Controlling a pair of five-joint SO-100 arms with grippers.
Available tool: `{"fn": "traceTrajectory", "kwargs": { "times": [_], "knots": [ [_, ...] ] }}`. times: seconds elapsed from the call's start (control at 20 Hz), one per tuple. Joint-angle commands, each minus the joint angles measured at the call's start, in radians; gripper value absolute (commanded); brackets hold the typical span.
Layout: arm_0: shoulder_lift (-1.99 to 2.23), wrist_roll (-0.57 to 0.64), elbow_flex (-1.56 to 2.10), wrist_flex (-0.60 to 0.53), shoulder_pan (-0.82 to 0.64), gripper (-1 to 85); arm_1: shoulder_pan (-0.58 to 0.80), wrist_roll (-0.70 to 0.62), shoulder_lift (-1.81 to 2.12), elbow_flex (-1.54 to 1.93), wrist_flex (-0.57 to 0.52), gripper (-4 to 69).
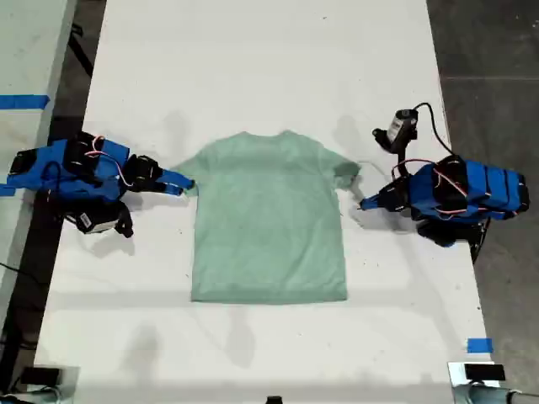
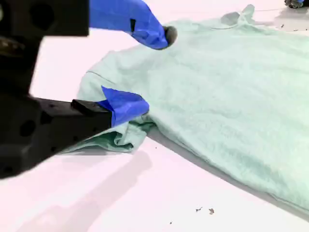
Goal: Fold tshirt
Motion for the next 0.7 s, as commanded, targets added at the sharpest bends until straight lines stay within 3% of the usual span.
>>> {"fn": "traceTrajectory", "kwargs": {
  "times": [0.0,0.2,0.45,0.5,0.6,0.65],
  "knots": [
    [0.107,0.006,0.006,0.003,-0.058,19.6,-0.011,-0.012,0.049,-0.003,0.023,3.1],
    [0.107,0.006,0.006,0.003,-0.058,19.6,-0.011,-0.012,0.049,-0.003,0.023,3.1],
    [0.107,0.002,0.005,0.006,-0.206,19.8,-0.011,-0.012,0.049,-0.003,0.023,3.1],
    [0.107,0.009,0.005,0.006,-0.227,17.2,-0.011,-0.012,0.049,-0.003,0.023,3.1],
    [0.107,0.009,0.005,0.005,-0.255,0.1,-0.011,-0.012,0.049,-0.003,0.023,3.1],
    [0.107,0.009,0.003,0.005,-0.232,0.1,-0.011,-0.012,0.049,-0.003,0.023,3.1]
  ]
}}
